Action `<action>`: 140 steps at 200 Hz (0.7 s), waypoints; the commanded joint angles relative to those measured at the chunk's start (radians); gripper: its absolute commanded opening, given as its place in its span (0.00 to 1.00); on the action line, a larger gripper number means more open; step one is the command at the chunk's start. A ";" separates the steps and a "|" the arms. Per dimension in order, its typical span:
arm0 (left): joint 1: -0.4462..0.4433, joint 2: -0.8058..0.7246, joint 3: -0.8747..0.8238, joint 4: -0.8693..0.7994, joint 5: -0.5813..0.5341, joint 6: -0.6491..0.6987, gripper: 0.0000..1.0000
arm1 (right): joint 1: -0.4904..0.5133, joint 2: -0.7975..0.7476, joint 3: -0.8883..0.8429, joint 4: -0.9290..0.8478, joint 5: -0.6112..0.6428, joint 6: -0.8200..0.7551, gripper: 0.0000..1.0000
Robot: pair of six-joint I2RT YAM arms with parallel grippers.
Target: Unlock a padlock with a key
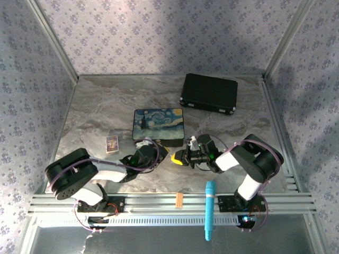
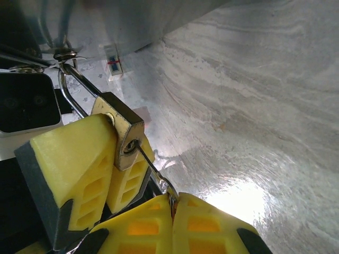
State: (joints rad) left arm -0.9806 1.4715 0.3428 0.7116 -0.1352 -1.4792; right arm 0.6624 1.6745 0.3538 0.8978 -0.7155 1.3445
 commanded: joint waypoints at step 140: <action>-0.017 0.018 0.007 0.182 0.098 0.003 0.00 | -0.023 0.074 0.046 0.163 -0.042 0.054 0.00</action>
State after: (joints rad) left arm -0.9813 1.4857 0.3313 0.7670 -0.1268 -1.4864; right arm 0.6437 1.7287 0.3519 0.9718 -0.7540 1.3758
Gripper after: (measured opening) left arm 0.121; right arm 0.055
